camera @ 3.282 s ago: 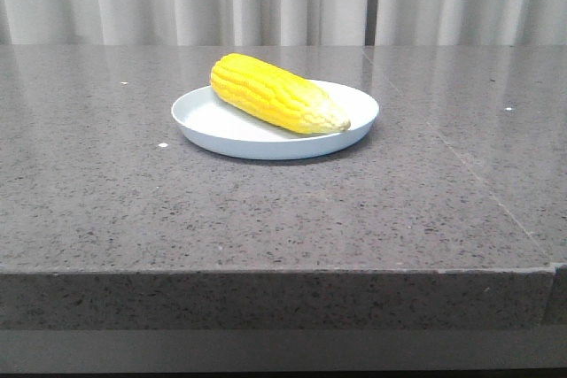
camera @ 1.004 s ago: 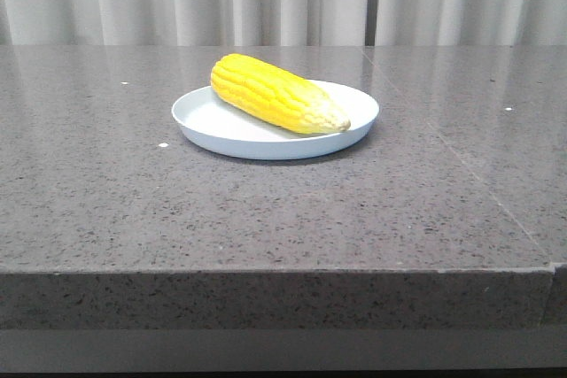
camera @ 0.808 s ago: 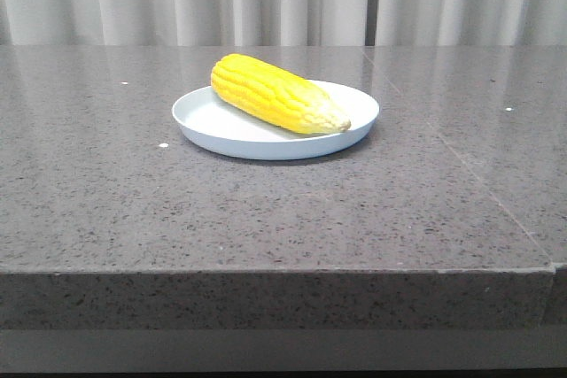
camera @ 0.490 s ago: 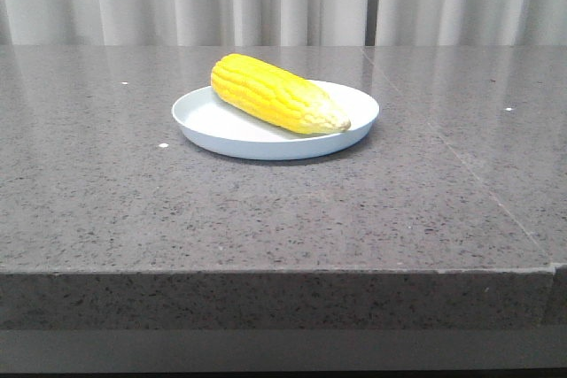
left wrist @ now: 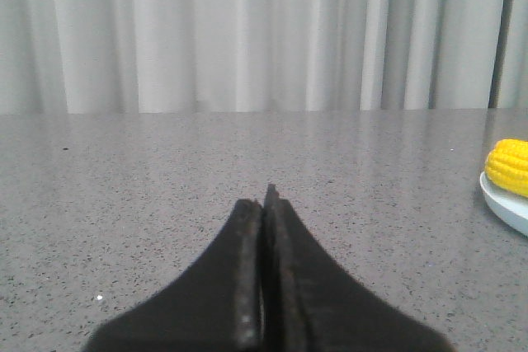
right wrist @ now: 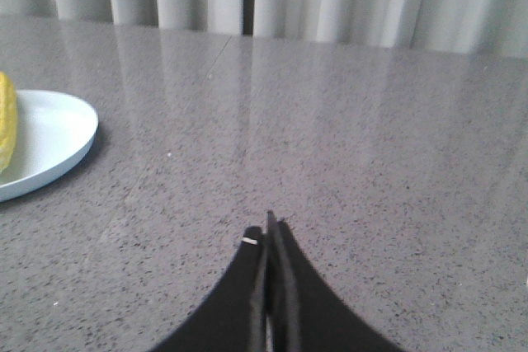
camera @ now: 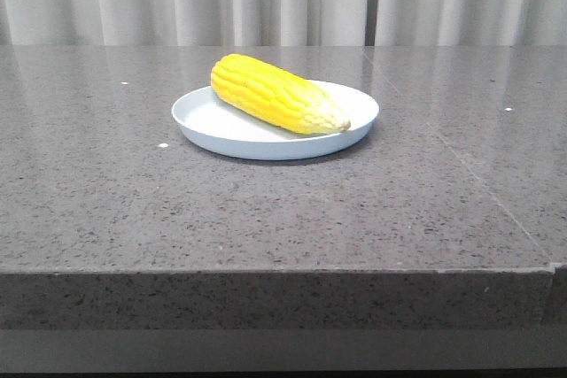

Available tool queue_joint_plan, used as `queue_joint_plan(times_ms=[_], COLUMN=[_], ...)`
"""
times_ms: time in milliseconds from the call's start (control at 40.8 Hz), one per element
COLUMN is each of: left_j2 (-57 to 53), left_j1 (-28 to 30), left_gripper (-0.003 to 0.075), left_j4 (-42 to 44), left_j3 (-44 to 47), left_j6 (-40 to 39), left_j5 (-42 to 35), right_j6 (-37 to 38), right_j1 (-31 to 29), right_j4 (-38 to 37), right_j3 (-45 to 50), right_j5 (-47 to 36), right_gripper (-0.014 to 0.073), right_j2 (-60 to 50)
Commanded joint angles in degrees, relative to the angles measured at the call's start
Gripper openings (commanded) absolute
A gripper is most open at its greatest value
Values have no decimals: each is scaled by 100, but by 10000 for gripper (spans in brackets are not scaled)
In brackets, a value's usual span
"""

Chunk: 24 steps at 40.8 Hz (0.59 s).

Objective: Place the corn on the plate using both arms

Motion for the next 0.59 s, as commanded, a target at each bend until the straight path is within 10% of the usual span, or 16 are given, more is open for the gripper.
queue_joint_plan(times_ms=[0,563], left_j2=[-100,-89], left_j1=[-31,-31], left_gripper=[-20,-20], left_j4=[-15,-15], left_j3=[128,128], left_j6=[0,0], left_j5=[-462,-462], right_j6=[-19,-19], right_j1=[-97,-204], right_j4=[-9,-9], right_j3=[227,1206], right_j5=[-1054,-2283], right_gripper=[-85,-85], right_j2=[-179,-479])
